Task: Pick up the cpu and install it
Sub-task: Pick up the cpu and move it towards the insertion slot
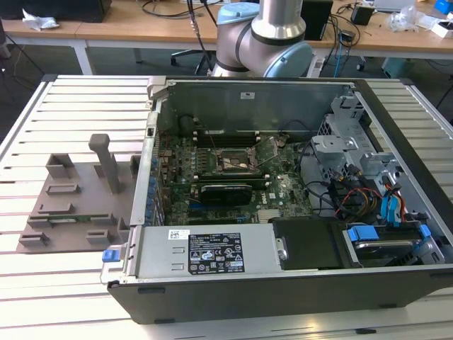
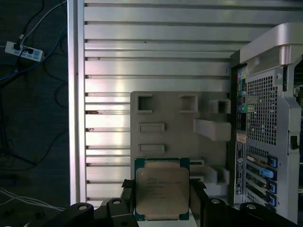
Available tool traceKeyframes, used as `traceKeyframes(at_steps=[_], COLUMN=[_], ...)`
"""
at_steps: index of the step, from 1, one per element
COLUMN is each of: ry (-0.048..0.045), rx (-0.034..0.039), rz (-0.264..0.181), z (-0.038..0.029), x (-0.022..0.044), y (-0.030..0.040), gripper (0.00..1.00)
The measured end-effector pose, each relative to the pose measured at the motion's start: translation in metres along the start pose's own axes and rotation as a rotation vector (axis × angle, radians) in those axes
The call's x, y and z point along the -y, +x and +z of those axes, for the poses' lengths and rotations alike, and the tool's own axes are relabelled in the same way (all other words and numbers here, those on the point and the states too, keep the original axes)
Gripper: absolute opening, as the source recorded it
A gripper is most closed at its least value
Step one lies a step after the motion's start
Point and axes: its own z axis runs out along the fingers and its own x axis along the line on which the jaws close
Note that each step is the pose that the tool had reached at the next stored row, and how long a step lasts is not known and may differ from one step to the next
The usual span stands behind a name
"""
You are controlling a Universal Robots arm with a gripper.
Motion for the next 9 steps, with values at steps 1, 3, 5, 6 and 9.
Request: traceKeyframes(at_steps=[1, 3, 5, 6, 9], ry=[0.0, 0.0, 0.0, 0.0, 0.0], rx=[0.0, -0.0001, 0.0, 0.0, 0.0], rz=[0.0, 0.0, 0.0, 0.0, 0.0], z=[-0.0011, -0.003, -0.0055, -0.0066, -0.0225], x=[0.0, 0.0001, 0.0002, 0.0002, 0.0007], y=[0.0, -0.0001, -0.0002, -0.0002, -0.0007], gripper=[0.55, 0.55, 0.55, 0.55, 0.55])
